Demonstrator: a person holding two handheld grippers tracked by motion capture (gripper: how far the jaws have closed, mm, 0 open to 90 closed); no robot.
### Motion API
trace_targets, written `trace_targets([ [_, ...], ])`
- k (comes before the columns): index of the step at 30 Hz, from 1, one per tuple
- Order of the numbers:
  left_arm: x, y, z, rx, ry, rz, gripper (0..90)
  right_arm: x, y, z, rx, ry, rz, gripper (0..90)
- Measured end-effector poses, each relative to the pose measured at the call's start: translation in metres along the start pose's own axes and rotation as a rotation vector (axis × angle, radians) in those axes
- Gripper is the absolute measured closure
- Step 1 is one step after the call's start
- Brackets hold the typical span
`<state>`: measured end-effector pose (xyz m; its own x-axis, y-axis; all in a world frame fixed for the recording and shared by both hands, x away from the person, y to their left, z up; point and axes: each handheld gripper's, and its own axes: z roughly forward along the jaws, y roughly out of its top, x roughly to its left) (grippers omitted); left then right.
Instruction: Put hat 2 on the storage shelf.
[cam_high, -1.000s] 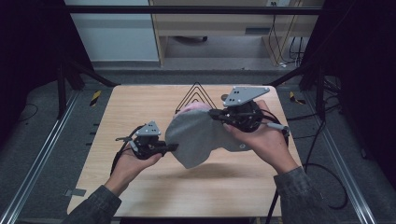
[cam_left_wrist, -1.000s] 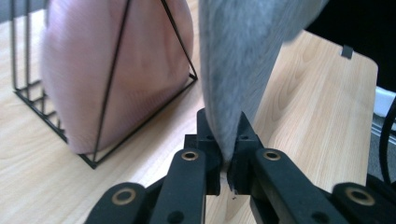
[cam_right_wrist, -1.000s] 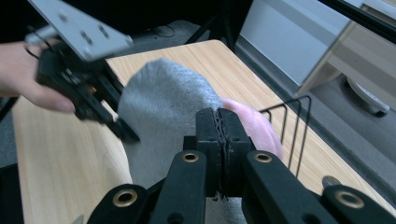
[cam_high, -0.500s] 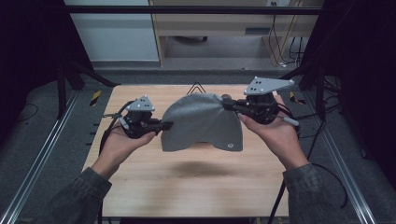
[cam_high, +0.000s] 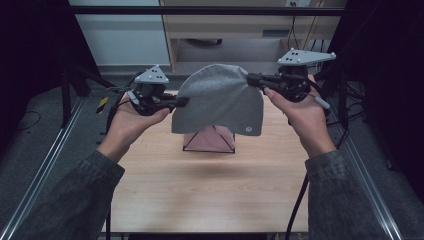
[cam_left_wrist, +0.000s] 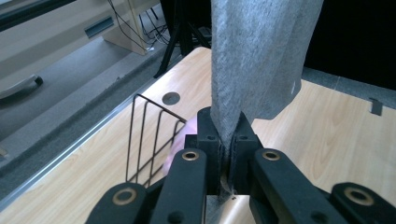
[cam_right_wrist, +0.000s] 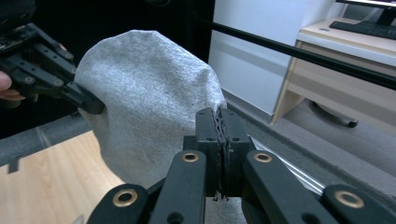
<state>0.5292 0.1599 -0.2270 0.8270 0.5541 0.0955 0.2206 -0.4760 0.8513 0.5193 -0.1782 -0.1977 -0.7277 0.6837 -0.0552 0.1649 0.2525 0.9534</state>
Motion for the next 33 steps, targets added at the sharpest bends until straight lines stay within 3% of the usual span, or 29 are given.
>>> trace_targets([
  [6,0.018,0.017,0.0,-0.061,0.043,-0.048,86.4,-0.013,0.012,0.008,-0.025,-0.039,0.019,88.7],
  [14,0.033,0.036,0.013,-0.087,0.129,-0.019,86.4,-0.035,0.018,0.024,-0.077,-0.09,0.048,88.7],
  [27,0.066,0.006,0.064,-0.069,0.152,-0.08,86.5,-0.066,-0.005,0.071,0.0,-0.11,0.059,88.6],
  [30,0.069,-0.001,0.073,-0.058,0.175,-0.072,86.5,-0.069,-0.011,0.081,0.014,-0.114,0.066,88.6],
  [33,0.073,-0.01,0.079,-0.044,0.172,-0.091,86.5,-0.069,-0.019,0.091,0.029,-0.111,0.079,88.6],
])
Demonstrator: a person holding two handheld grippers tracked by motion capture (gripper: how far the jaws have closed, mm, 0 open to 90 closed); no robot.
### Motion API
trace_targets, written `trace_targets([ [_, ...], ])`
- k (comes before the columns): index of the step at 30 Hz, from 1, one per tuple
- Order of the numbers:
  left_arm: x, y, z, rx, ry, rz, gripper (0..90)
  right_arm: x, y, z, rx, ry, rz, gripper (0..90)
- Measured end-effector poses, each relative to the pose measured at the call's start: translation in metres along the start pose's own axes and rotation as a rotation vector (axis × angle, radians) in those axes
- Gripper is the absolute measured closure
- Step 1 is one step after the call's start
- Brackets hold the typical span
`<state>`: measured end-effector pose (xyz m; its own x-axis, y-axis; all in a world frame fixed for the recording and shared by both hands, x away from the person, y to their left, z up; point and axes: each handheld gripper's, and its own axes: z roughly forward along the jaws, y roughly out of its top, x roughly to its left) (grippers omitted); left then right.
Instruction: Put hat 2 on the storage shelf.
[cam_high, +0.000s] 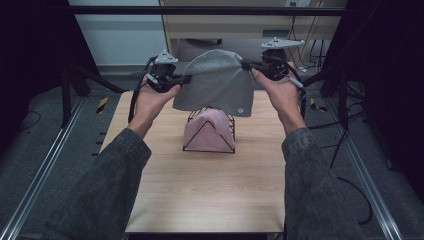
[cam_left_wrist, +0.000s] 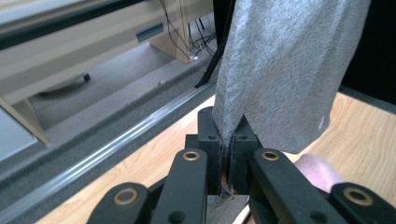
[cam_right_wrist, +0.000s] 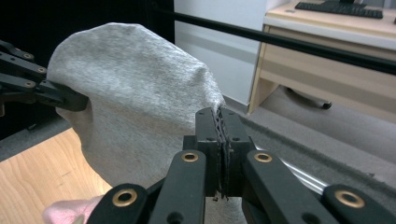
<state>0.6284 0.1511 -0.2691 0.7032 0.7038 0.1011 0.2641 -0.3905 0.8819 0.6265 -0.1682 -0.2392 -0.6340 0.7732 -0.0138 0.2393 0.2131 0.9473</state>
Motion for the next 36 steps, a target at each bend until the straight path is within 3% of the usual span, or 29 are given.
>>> trace_targets([
  [9,0.003,-0.019,0.007,0.043,-0.012,-0.009,86.5,0.008,-0.024,0.016,0.037,0.02,0.022,88.6],
  [18,-0.003,-0.031,0.014,0.053,-0.019,-0.027,86.4,0.016,-0.041,0.02,0.054,0.021,0.032,88.6],
  [22,-0.005,-0.038,0.015,0.055,-0.024,-0.036,86.4,0.018,-0.045,0.019,0.072,0.015,0.015,88.6],
  [26,-0.007,-0.042,0.017,0.074,-0.02,-0.023,86.4,0.019,-0.049,0.018,0.07,0.017,0.024,88.6],
  [36,-0.006,-0.062,0.027,0.104,-0.021,-0.037,86.5,0.023,-0.072,0.032,0.109,0.028,0.036,88.5],
])
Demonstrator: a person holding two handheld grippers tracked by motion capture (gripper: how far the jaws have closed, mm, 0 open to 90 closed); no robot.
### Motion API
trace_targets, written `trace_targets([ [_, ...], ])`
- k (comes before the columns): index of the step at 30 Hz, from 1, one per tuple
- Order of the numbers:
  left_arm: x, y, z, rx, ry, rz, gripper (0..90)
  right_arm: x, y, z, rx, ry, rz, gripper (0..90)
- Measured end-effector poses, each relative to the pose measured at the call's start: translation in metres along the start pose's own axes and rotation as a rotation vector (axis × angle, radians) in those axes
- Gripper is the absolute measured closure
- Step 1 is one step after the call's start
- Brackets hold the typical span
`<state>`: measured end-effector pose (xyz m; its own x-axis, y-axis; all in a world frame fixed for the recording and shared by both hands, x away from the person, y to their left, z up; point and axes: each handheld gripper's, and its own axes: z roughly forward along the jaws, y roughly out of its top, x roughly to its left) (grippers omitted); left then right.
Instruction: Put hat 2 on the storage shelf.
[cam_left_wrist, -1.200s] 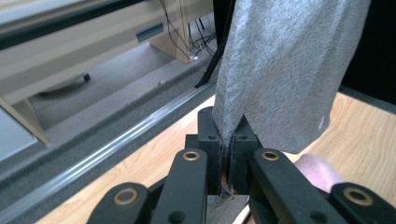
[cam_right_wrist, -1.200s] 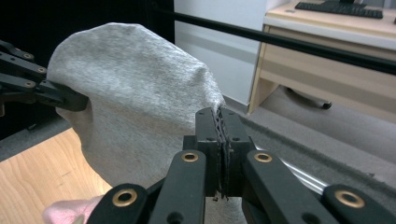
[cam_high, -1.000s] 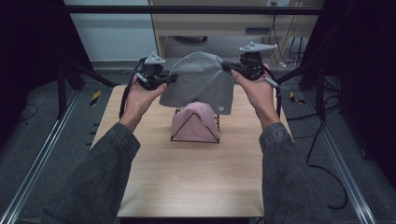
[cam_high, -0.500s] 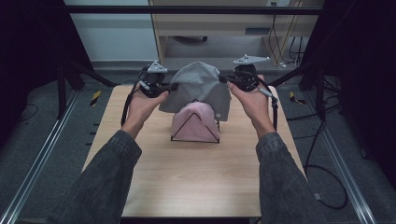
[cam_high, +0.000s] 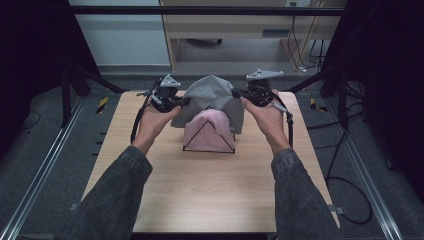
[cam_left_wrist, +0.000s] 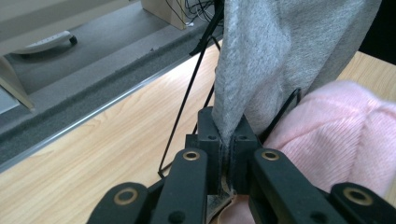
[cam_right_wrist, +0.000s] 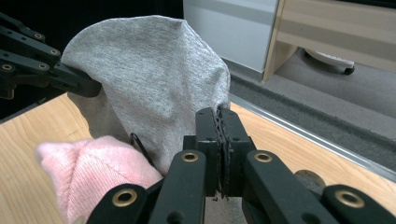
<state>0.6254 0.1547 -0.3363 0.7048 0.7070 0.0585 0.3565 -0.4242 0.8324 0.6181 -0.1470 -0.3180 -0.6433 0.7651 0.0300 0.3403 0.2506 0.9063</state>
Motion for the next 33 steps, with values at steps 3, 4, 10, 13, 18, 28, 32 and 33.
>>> trace_targets([
  [3,0.0,-0.005,0.003,0.009,-0.004,-0.004,86.5,0.0,-0.005,0.003,0.009,0.002,0.004,88.6],
  [4,0.0,-0.007,0.005,0.012,-0.004,-0.005,86.5,0.0,-0.008,0.005,0.016,0.001,0.005,88.5],
  [10,0.0,-0.019,0.012,0.031,-0.007,-0.016,86.5,-0.001,-0.022,0.012,0.039,0.004,0.014,88.5],
  [13,0.0,-0.023,0.014,0.042,-0.01,-0.016,86.5,-0.002,-0.027,0.014,0.047,0.006,0.02,88.5],
  [18,-0.001,-0.028,0.016,0.048,-0.015,-0.021,86.5,-0.002,-0.033,0.016,0.061,0.008,0.02,88.4],
  [28,-0.002,-0.034,0.018,0.055,-0.022,-0.024,86.5,0.0,-0.042,0.02,0.083,0.018,0.033,88.3],
  [32,-0.001,-0.038,0.019,0.063,-0.023,-0.03,86.5,0.001,-0.046,0.022,0.096,0.02,0.034,88.2],
  [33,-0.001,-0.039,0.02,0.062,-0.023,-0.033,86.5,0.001,-0.046,0.023,0.096,0.019,0.032,88.2],
])
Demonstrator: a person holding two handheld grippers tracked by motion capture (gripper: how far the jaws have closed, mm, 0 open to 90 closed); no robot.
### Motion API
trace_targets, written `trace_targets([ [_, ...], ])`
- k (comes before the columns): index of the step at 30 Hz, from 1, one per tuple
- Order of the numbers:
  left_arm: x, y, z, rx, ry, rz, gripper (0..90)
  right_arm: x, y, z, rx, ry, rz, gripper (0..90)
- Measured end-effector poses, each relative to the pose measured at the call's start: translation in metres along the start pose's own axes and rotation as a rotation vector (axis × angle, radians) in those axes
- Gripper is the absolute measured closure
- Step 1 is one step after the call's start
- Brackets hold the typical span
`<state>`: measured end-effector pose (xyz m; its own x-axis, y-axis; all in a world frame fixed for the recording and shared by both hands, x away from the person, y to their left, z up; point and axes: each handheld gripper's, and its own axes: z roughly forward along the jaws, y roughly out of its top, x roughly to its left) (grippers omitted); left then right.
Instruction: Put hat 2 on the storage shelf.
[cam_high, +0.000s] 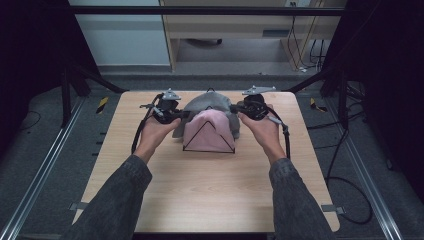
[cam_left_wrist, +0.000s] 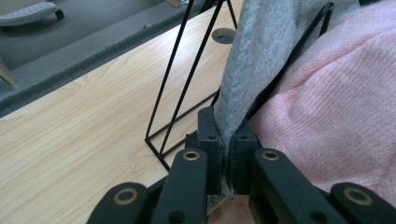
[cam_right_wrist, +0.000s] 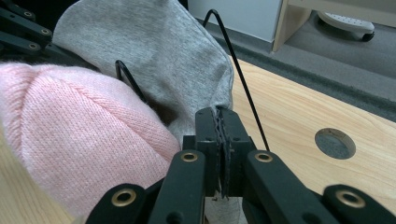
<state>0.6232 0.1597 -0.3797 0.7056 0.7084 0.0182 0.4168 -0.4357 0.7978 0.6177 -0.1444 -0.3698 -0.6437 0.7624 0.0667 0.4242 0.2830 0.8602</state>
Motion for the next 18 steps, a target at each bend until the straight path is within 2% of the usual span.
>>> trace_targets([
  [11,0.0024,-0.0063,0.001,0.008,0.0,-0.006,86.4,0.0028,-0.0023,0.0045,0.014,0.014,0.01,87.7],
  [12,0.0018,-0.0067,0.0014,0.005,-0.002,-0.016,86.5,0.0025,-0.0031,0.0048,0.013,0.013,0.009,87.7],
  [13,0.0023,-0.0069,0.0011,0.011,-0.001,-0.006,86.4,0.0025,-0.004,0.0049,0.016,0.014,0.016,87.6],
  [18,0.0026,-0.0076,0.0017,0.015,-0.005,-0.005,86.4,0.0018,-0.0087,0.0059,0.027,0.011,0.019,87.6],
])
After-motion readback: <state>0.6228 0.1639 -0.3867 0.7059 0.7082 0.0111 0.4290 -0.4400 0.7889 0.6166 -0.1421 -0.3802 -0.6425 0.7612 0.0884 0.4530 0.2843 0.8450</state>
